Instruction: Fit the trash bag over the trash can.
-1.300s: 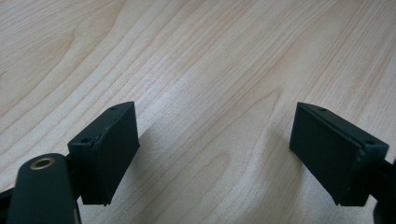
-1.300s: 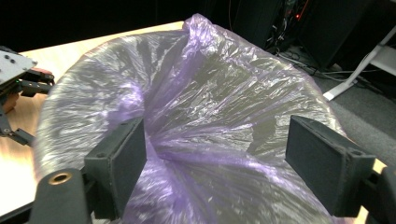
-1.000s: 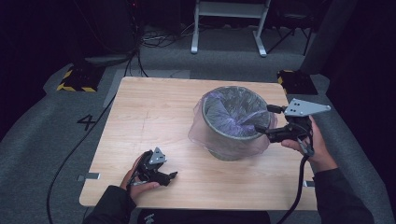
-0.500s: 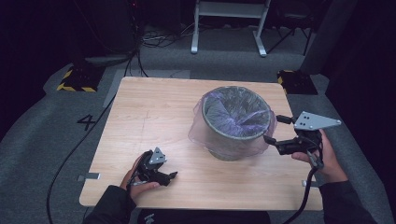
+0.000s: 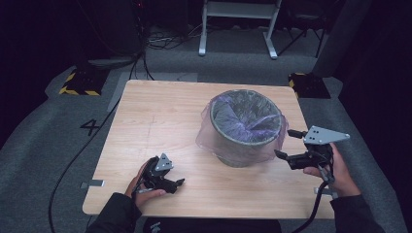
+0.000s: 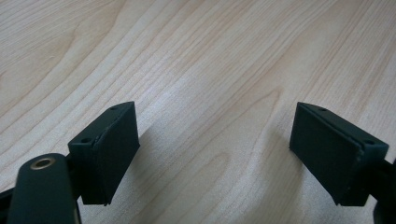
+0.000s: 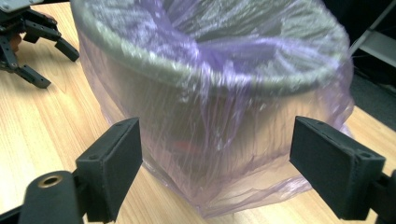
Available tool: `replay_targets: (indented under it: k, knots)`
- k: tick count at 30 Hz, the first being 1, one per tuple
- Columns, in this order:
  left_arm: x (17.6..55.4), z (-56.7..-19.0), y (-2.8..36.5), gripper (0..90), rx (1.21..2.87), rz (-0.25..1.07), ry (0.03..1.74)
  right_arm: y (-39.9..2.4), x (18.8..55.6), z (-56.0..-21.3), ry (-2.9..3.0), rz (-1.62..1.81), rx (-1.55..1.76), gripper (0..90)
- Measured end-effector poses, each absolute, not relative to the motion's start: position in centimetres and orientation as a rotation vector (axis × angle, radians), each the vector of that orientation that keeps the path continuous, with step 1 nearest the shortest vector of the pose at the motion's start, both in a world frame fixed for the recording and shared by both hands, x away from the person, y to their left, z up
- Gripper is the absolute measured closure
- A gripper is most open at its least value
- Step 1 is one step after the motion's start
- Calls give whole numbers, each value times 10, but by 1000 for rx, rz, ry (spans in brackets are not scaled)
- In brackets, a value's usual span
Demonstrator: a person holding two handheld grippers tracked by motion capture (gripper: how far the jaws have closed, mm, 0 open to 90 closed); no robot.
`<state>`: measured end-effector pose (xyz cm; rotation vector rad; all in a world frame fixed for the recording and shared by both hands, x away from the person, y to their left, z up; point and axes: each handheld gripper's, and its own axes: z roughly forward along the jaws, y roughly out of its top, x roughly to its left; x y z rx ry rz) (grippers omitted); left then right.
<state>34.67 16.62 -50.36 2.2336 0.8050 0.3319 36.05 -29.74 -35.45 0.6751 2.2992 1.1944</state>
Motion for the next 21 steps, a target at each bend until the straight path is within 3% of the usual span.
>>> replay_targets:
  k: [21]
  knots:
    - [347, -504, 166, 152, 2233, 332, 805, -296, 365, -386, 2355, 1108, 712, 169]
